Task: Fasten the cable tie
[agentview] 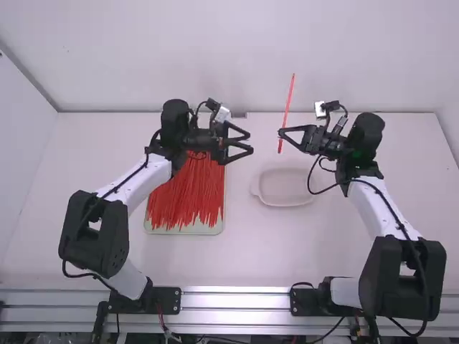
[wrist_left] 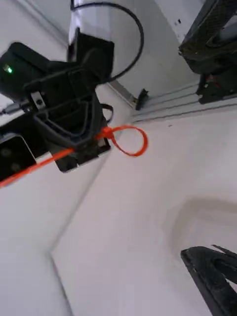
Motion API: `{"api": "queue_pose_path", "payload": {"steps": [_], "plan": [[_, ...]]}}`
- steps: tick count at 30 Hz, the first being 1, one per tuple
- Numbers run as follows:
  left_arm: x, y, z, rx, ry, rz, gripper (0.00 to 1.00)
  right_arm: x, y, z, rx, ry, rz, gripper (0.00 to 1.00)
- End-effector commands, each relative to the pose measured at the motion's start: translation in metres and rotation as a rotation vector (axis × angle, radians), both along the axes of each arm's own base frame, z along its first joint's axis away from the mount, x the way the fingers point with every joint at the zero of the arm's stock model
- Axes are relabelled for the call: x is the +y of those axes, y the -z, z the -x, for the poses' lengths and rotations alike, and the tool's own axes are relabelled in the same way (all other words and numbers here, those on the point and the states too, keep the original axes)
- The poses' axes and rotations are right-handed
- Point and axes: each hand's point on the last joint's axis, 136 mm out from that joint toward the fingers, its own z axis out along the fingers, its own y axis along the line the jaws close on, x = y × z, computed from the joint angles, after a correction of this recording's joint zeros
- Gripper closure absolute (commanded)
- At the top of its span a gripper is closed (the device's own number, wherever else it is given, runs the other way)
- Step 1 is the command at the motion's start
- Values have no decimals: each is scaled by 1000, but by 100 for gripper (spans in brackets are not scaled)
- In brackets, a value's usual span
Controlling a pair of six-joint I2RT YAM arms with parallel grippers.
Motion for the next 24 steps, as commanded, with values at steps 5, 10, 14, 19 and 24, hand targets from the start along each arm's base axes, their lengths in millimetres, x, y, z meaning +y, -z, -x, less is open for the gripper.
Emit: {"api": "queue_pose_path", "payload": {"steps": [5,10,14,19,24], "plan": [[7,7,-9,-43,-41,-43,1,-6,17,6,-71,-6,80,100],[20,17,-13,-41,-63,-72,1,-11,52,1,11,76,183,100],[26,22,-15,-6,-73,-78,1,-16,86,-2,90,158,321,100],[28,21,-16,-12,-77,-77,1,-45,145,-11,226,388,666,100],[27,21,-15,-16,-75,-78,1,-40,164,-15,219,426,790,100]]}}
